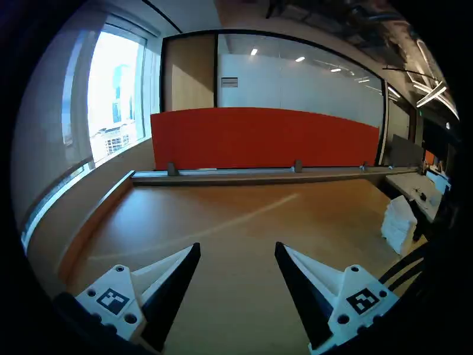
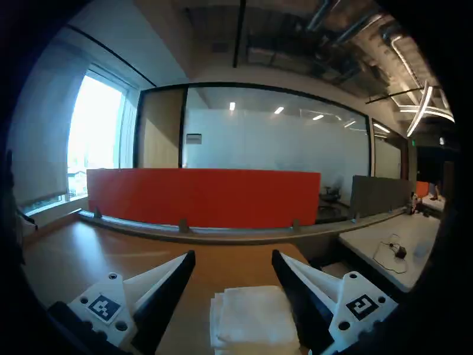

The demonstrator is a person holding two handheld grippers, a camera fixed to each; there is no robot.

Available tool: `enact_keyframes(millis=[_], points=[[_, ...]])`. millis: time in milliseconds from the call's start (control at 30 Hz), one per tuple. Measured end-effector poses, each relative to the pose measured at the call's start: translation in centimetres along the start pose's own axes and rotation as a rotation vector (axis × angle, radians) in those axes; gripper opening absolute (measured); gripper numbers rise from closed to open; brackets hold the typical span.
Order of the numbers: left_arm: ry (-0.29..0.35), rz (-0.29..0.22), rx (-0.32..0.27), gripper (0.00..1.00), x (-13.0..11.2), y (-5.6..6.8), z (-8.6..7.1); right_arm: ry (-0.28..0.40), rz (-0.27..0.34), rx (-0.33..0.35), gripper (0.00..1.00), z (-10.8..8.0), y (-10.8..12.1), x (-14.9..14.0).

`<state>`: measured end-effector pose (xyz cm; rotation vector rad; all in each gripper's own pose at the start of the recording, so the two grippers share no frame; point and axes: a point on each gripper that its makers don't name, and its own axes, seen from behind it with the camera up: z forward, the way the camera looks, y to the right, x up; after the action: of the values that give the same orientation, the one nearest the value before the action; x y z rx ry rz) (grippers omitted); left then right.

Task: Fold towel

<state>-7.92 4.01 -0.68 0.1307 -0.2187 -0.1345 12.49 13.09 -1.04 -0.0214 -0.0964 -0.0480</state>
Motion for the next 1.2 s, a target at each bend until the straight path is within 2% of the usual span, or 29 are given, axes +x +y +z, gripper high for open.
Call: enact_keyframes(millis=[200,500,700,800,967,1200], points=[[0.085,0.002,0.034,0.94,2.2,-1.5,0.8,0.033,0.017,0.002,1.0,0.4,-2.7,1.8],[0.17,-0.013,0.051,0.93,4.4,-3.0,1.3,0.036,0.01,0.023,1.0,1.1,-7.7,2.3],[0.193,-0.04,0.034,0.93,4.6,-3.0,1.5,0.044,0.01,0.037,1.0,1.2,-10.9,2.4],[0.213,-0.065,0.014,0.94,4.9,-2.8,1.4,0.043,0.003,0.037,1.0,1.2,-12.0,2.5],[0.238,-0.07,0.001,0.94,5.0,-2.9,1.6,0.038,-0.009,0.037,1.0,1.2,-13.3,2.1],[0.267,-0.067,0.025,0.93,4.1,-4.1,2.3,0.022,0.011,0.058,1.0,1.1,-15.0,1.6]])
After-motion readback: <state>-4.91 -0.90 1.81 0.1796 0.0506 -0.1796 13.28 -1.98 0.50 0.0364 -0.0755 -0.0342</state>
